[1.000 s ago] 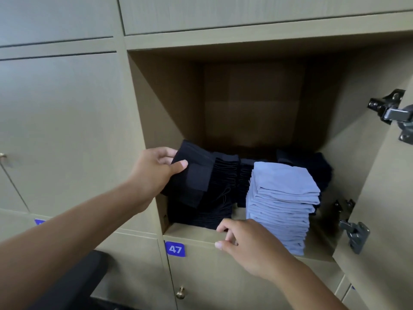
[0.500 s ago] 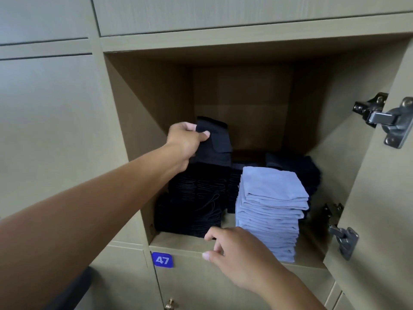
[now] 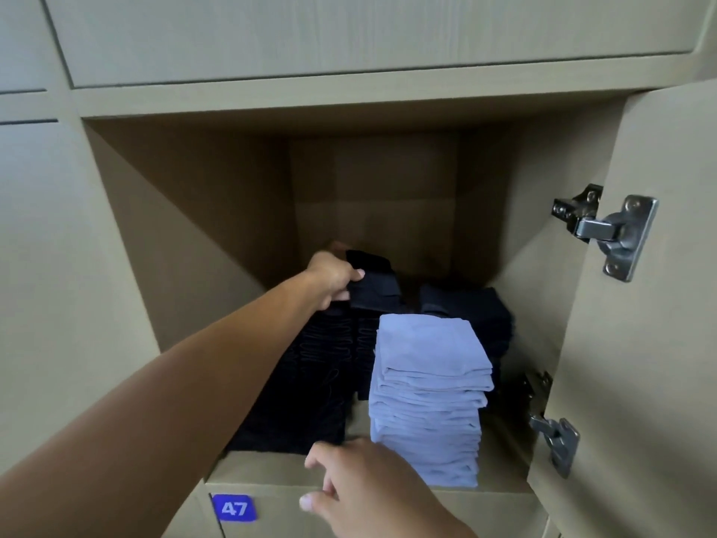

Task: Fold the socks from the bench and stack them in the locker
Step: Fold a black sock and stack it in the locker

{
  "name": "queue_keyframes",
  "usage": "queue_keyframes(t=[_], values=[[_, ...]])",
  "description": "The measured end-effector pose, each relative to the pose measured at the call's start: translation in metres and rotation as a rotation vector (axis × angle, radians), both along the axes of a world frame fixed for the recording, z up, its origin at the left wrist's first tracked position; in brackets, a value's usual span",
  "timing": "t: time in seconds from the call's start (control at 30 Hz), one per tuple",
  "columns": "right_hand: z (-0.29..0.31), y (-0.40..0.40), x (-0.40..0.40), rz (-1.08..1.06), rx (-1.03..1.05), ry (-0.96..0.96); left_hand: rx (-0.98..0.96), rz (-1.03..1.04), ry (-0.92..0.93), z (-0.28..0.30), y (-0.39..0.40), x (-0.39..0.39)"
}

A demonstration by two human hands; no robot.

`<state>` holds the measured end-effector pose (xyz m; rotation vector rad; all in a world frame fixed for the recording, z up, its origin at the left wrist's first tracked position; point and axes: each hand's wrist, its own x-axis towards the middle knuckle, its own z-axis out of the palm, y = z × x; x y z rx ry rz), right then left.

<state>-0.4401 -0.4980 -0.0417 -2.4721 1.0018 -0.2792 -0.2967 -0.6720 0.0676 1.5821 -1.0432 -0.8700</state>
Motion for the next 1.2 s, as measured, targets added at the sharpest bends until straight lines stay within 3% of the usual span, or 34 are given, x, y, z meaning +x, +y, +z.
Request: queue_keyframes(t=[0.17,0.43,0.7,0.83,1.0,1.2], values=[[0.001,-0.004,0.002,0.004,0.005,0.005,0.068,-0.074,0.003,-0.003,-0.002,-0.005],[-0.005,-0.005,0.001,-0.002,-0.010,0.040,0.104,-0.141,-0.516,-0.019,-0.017,-0.004],[-0.004,-0.003,-0.001,-0.022,0.013,0.031,0.209,-0.226,-0.701,-0.024,-0.021,0.005],[-0.004,-0.001,-0.003,-0.028,0.000,0.065,0.111,-0.250,-0.615,-0.018,-0.011,0.013],[-0.003,0.004,-0.004,-0.055,0.000,0.049,-0.145,-0.237,-0.574,-0.004,0.026,0.025],[0.006,0.005,0.002,-0.088,-0.122,-0.077,-0.174,-0.324,-0.764,0.007,0.100,0.055]])
